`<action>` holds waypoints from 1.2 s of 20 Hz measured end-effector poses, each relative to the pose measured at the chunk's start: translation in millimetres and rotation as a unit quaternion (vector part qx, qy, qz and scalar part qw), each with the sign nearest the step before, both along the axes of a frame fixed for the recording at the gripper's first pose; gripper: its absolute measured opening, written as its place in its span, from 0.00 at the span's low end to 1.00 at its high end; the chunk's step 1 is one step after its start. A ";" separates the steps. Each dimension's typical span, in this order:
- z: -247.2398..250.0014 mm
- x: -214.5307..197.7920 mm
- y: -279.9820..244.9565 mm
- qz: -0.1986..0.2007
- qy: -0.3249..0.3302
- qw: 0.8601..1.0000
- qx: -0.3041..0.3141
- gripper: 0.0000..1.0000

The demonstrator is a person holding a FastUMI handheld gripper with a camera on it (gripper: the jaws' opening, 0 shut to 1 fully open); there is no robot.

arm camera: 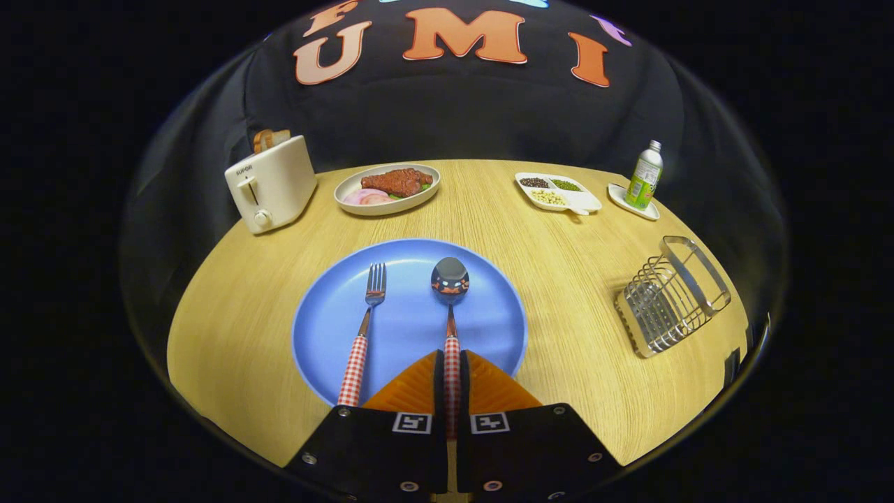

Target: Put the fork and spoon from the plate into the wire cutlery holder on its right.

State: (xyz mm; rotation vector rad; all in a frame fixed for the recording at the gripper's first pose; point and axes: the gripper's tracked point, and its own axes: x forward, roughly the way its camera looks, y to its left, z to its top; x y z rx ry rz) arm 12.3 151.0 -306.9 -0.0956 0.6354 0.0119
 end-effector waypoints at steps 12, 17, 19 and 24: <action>134.3 -29.1 -139.4 0.060 0.075 0.994 -0.053 0.06; 136.1 -37.8 -193.4 0.080 0.153 0.979 -0.106 0.06; 128.5 -38.3 -202.3 0.084 0.186 0.973 -0.109 0.06; 113.1 -29.1 -216.5 0.096 0.253 0.957 -0.104 0.06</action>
